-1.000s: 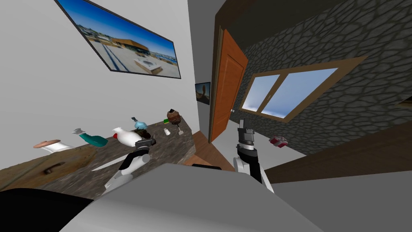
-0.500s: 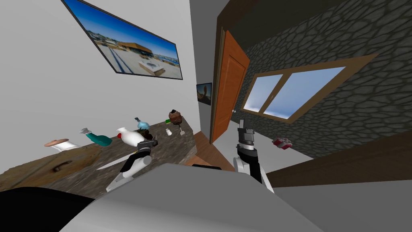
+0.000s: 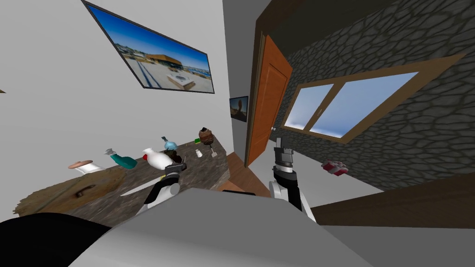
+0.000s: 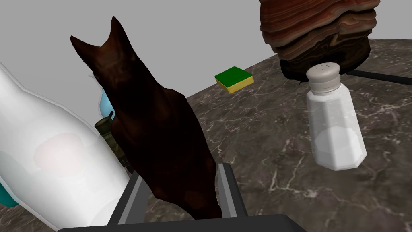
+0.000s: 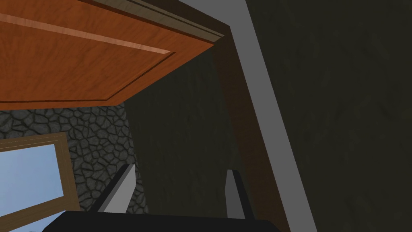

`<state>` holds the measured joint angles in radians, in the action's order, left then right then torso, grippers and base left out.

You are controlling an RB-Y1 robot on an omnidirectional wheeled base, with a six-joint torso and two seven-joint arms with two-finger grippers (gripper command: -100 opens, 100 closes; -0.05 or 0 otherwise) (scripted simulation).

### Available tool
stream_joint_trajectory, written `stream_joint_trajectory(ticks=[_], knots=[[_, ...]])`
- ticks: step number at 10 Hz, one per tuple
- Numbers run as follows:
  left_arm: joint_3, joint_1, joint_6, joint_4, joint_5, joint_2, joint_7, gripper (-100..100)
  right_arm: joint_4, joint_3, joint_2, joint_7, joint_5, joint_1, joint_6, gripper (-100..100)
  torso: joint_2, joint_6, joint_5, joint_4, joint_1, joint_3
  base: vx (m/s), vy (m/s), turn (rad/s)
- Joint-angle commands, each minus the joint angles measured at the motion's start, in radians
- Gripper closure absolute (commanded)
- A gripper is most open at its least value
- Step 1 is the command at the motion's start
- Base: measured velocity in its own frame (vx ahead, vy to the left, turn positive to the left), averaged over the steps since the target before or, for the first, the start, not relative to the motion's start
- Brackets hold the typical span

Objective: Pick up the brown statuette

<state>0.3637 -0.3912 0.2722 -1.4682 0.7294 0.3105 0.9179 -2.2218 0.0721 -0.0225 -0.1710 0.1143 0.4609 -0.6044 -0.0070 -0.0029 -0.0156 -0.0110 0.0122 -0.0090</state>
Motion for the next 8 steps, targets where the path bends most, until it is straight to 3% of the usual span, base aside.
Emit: stream_joint_trajectory(ticks=[1,3,8], knots=[[-0.019,-0.037,-0.014,-0.05,-0.019,-0.05,-0.036,100,0.0,0.0,0.0,0.0,0.0,0.0,0.0,0,0.0,0.0,0.0,0.0,0.0,0.0,0.04,0.079,0.074],[-0.019,-0.037,-0.014,-0.081,-0.019,-0.075,-0.036,100,0.0,0.0,0.0,0.0,0.0,0.0,0.0,0,0.0,-0.001,-0.003,-0.002,0.002,-0.001,0.018,0.044,0.03],[-0.066,-0.132,-0.031,-0.234,-0.066,-0.219,-0.116,100,0.0,0.0,0.0,0.0,0.0,0.0,0.0,0,-0.001,-0.001,-0.005,-0.002,0.004,-0.001,0.036,0.072,0.067]])
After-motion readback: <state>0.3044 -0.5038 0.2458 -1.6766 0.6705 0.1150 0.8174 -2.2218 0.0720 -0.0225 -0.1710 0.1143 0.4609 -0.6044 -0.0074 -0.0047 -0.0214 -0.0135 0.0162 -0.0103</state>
